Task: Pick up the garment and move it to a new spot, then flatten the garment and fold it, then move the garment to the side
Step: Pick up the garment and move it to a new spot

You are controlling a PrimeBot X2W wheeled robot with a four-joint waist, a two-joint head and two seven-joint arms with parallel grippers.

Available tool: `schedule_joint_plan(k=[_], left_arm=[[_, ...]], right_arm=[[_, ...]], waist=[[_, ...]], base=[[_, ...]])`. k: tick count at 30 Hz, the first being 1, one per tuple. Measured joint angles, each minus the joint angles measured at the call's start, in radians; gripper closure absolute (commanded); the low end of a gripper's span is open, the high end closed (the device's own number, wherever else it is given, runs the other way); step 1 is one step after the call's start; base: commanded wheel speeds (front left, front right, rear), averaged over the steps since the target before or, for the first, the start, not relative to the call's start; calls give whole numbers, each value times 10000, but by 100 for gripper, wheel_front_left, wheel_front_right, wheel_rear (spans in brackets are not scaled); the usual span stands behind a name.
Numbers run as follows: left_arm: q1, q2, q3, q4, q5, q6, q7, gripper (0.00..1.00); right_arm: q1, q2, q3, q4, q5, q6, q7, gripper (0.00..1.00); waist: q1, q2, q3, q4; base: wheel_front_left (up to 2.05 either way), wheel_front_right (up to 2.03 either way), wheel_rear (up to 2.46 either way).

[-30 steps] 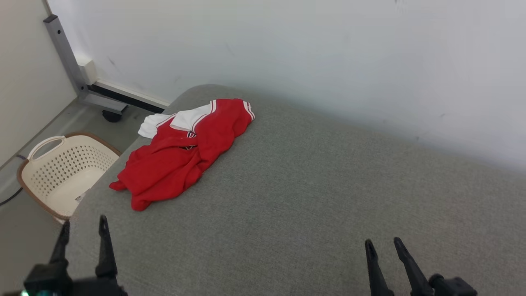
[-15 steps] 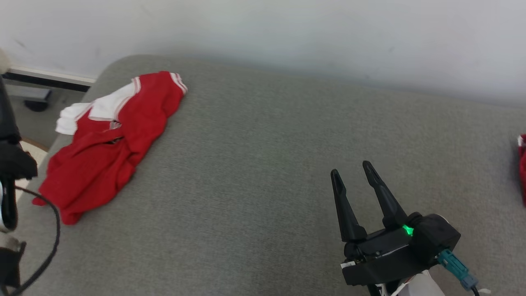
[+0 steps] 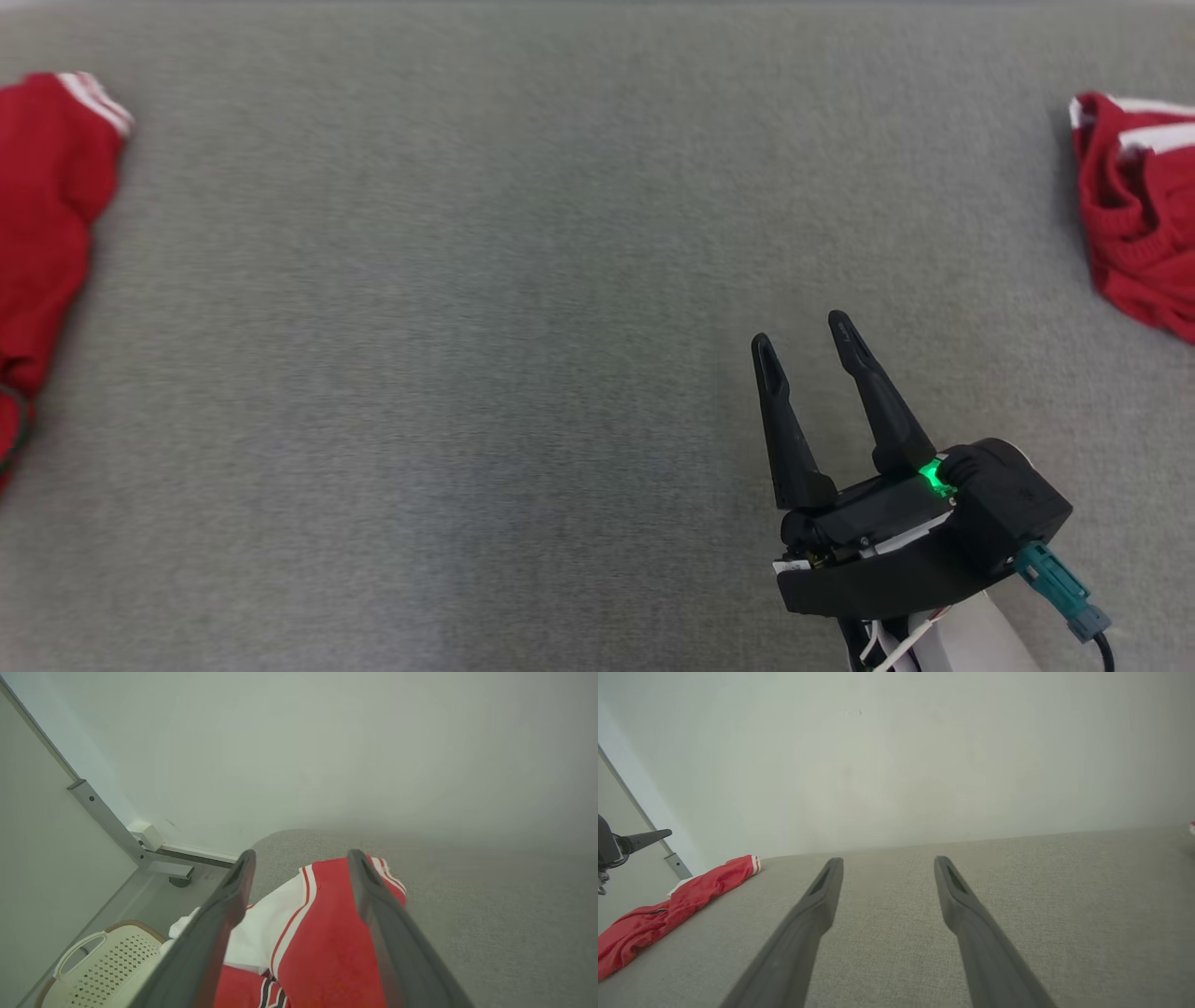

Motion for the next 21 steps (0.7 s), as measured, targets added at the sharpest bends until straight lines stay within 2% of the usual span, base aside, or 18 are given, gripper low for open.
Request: schedule_joint_plan(k=[6, 11, 15, 20, 21], left_arm=[[-370, 391, -27, 1787, -190, 27, 1076, 0], [-505, 571, 144, 2784, -393, 282, 1636, 0], [-749, 633, 270, 3605, -594, 548, 2621, 0], [-785, 522, 184, 3804, -617, 683, 2765, 0], [-781, 500, 176, 3841, -617, 719, 2759, 67]], right_arm=[[-15, 0, -96, -96, -40, 0, 0, 0], [-12, 2, -121, -100, -77, 0, -2, 0], [49, 0, -174, -84, -113, 0, 0, 0], [60, 2, -224, -82, -159, 0, 0, 0], [60, 4, -217, -73, -161, 0, 0, 0]], waist=[[0, 0, 794, -769], [-2, 0, 1068, -1146], [-4, -1, 1099, -1259], [-5, -2, 1003, -1149], [-5, -3, 978, -1127]], base=[[0, 0, 0], [0, 0, 0], [0, 0, 0], [0, 0, 0], [0, 0, 0]])
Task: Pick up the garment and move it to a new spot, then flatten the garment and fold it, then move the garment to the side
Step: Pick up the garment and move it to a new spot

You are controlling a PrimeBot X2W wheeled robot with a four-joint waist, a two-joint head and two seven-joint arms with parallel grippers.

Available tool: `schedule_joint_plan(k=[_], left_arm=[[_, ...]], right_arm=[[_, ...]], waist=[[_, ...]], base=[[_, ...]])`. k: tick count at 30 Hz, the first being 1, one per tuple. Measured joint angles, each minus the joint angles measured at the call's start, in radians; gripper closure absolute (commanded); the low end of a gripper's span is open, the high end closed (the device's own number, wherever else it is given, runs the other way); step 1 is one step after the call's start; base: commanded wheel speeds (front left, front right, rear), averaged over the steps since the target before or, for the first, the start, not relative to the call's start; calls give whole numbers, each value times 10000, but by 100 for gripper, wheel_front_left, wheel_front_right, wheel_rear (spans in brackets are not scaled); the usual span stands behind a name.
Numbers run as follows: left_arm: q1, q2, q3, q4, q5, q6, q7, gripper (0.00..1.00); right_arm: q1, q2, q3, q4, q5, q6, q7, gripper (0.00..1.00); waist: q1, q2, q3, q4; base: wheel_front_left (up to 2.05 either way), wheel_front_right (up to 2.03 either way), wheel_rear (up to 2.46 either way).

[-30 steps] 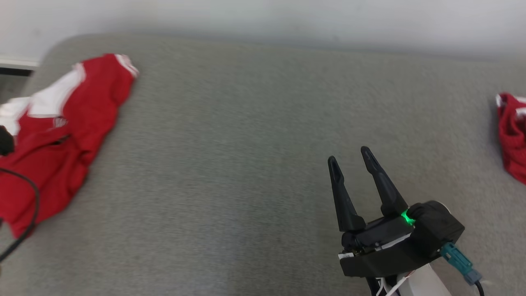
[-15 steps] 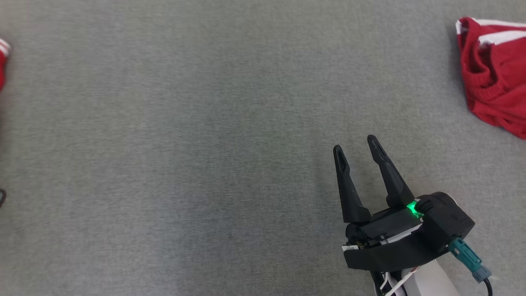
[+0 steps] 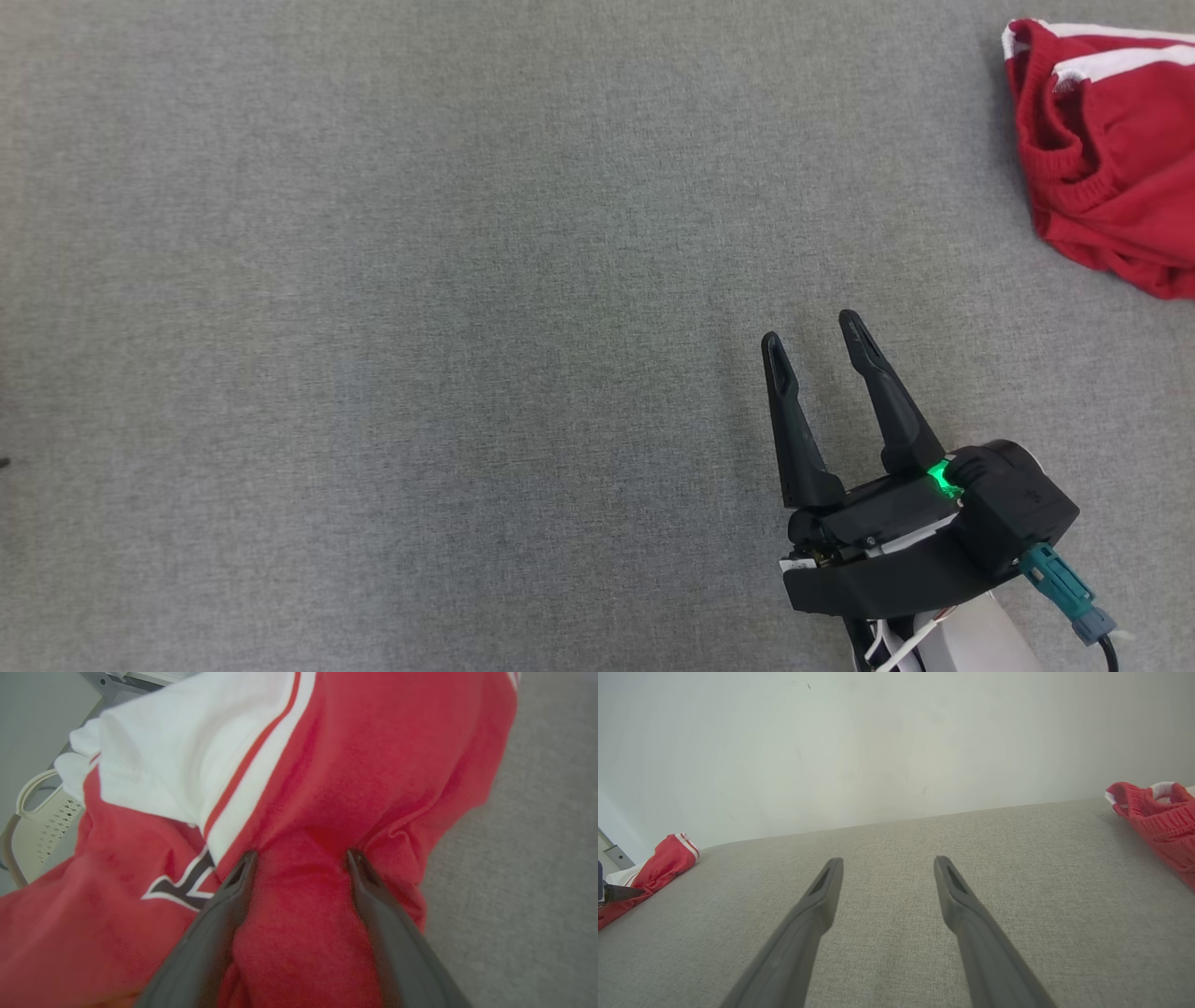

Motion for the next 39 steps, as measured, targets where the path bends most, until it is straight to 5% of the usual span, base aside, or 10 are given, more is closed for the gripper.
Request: schedule_joint_plan(k=[1, 13, 21, 33, 39], left_arm=[[19, -27, -46, 25, 4, 0, -19, 100], [84, -247, -215, -836, -221, -518, -2711, 100], [-3, -1195, -905, -3106, -454, -721, -4102, 100], [2150, -3087, -2638, -8610, -857, -671, -2874, 100], [3221, -4054, -3856, -10282, -759, -500, -2065, 100]], right_arm=[[0, 0, 6, 6, -8, 0, -2, 0], [177, 0, -174, 251, 79, 0, -2, 0], [447, 2, -571, 366, 238, 0, 0, 0], [849, -4, -1118, 443, 500, 0, -2, 0], [892, -4, -1093, 485, 690, 0, 0, 0]], waist=[[0, 0, -32, 18], [1, 1, -737, 170], [0, 0, -1569, 297], [0, 0, -2121, -368], [1, 0, -2148, -882]], base=[[0, 0, 0], [0, 0, 0], [0, 0, 0], [0, 0, 0], [0, 0, 0]])
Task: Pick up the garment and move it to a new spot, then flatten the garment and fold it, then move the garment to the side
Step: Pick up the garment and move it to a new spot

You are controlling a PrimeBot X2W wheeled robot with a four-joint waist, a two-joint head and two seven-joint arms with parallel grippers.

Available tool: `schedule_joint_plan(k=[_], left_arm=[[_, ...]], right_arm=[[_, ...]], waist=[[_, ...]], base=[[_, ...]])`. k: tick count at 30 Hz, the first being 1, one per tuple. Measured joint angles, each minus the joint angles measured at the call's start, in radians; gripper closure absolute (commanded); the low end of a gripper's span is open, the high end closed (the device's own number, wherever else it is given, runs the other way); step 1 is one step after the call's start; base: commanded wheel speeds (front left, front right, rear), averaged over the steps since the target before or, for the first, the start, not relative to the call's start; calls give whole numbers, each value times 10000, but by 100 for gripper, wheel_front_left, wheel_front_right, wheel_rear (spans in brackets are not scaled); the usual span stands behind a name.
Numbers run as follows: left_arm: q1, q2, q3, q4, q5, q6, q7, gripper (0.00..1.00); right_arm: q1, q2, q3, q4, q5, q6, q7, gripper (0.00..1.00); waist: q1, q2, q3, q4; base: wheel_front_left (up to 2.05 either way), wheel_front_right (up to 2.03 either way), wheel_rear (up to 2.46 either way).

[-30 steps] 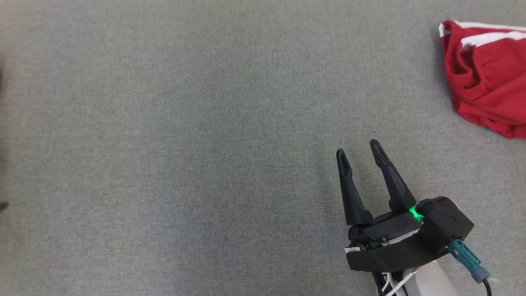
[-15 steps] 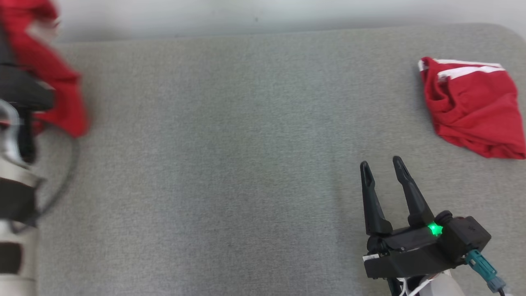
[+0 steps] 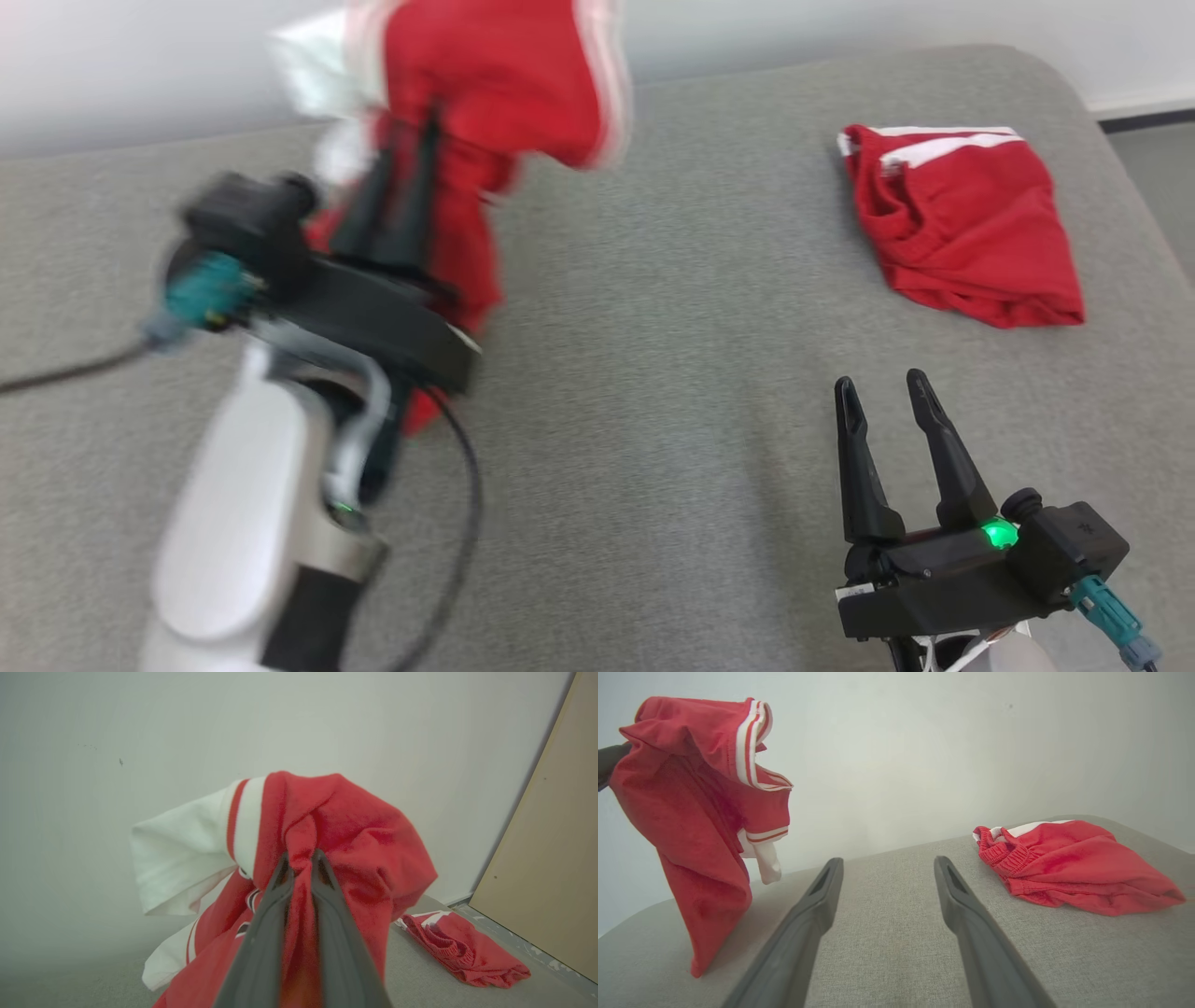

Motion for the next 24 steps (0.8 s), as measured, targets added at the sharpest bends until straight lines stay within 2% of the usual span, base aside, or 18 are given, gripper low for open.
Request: schedule_joint_plan(k=[3, 7, 16, 17, 18, 24], left_arm=[[385, -268, -596, -334, -15, 50, 213, 100], [1142, -466, -1308, -79, -167, 54, 314, 100], [2386, -506, -2556, 2569, -159, -117, -255, 100], [2403, -518, -2654, 2719, -157, -117, -453, 48], [2386, -523, -2761, 2828, -146, -121, -631, 0], [2258, -600, -3091, 2924, -132, -142, -1829, 0]], right_arm=[[62, 0, 12, 42, 56, 0, 0, 0], [109, 0, 8, 123, 119, 0, 0, 0], [87, 0, 23, 278, 136, 0, 0, 0], [89, 2, 10, 284, 121, 0, 0, 0], [92, 2, 0, 291, 105, 0, 0, 0], [214, 4, -107, 359, 33, 0, -2, 0]], waist=[[-1, 0, 21, -226], [0, 0, 73, -466], [0, 1, -2, -661], [0, 0, -39, -644], [0, 0, -80, -622], [0, 0, -447, -370]], base=[[0, 0, 0], [0, 0, 0], [0, 0, 0], [0, 0, 0], [0, 0, 0], [0, 0, 0]])
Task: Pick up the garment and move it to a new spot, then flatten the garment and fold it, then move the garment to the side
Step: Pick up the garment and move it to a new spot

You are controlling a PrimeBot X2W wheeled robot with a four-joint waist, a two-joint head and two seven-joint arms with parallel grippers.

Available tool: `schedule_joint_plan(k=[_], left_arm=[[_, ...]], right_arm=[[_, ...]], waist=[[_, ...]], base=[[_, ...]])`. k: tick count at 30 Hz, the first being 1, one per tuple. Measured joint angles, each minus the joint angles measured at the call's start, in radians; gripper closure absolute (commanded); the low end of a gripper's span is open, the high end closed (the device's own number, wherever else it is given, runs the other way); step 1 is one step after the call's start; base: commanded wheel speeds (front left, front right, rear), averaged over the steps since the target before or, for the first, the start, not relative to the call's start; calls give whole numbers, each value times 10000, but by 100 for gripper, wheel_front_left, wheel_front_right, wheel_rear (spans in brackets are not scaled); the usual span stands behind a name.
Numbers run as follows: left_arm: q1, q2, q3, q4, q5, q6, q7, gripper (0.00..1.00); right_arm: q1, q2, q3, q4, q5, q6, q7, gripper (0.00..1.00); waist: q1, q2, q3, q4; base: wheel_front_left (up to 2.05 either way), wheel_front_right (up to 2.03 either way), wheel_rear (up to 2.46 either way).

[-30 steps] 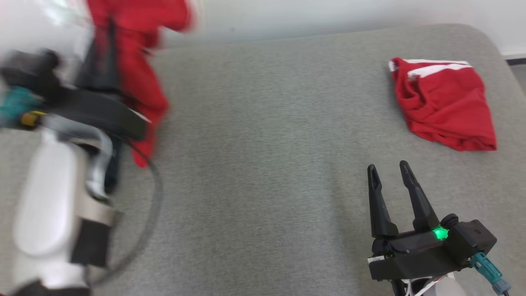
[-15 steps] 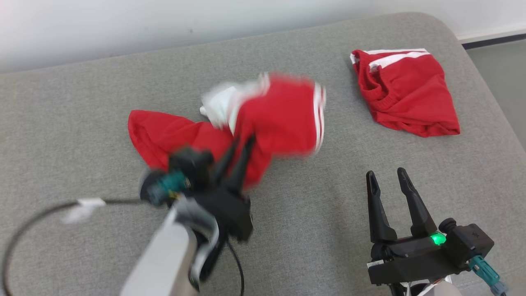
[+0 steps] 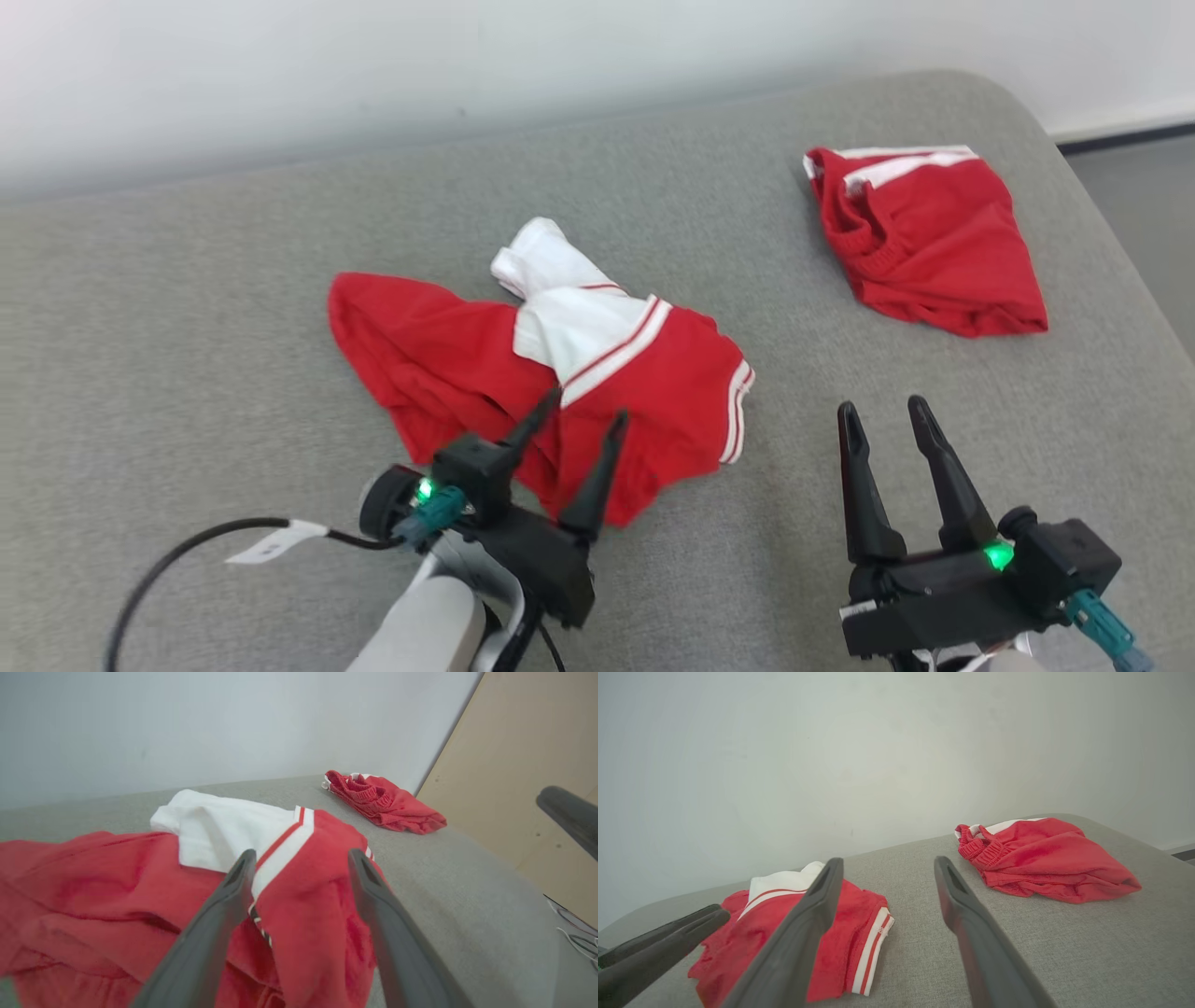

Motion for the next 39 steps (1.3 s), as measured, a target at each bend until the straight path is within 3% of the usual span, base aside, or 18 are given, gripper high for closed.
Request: schedule_joint_plan(k=[6, 9, 12, 21, 31, 39], left_arm=[[97, 253, 445, -391, -8, 479, -587, 0], [918, 1114, 928, -763, 17, 901, -796, 0], [1571, 1578, 1348, -1112, -15, 1162, -941, 0], [3640, 2397, 2523, -2349, 134, 1937, -1104, 0], [5358, 1797, 3804, -3641, 579, 2086, -1126, 0], [5961, 1049, 4679, -4226, 1191, 1559, -1126, 0]], right_arm=[[318, 0, -146, 65, -119, 0, 0, 0], [716, -2, -418, 132, -236, 0, 2, 0], [875, -2, -543, 132, -270, 0, 2, 0], [1424, 2, -700, 105, -407, 0, 2, 0], [1670, -2, -786, 136, -403, 0, 2, 0], [2009, 2, -855, -38, -376, 0, 2, 0]], waist=[[0, 0, -549, 303], [-1, 0, -1099, 564], [-1, -1, -1408, 731], [-1, 0, -1950, 1374], [0, -1, -2121, 1812], [0, 0, -2126, 1975]], base=[[0, 0, 0], [0, 0, 0], [0, 0, 0], [0, 0, 0], [0, 0, 0], [0, 0, 0]])
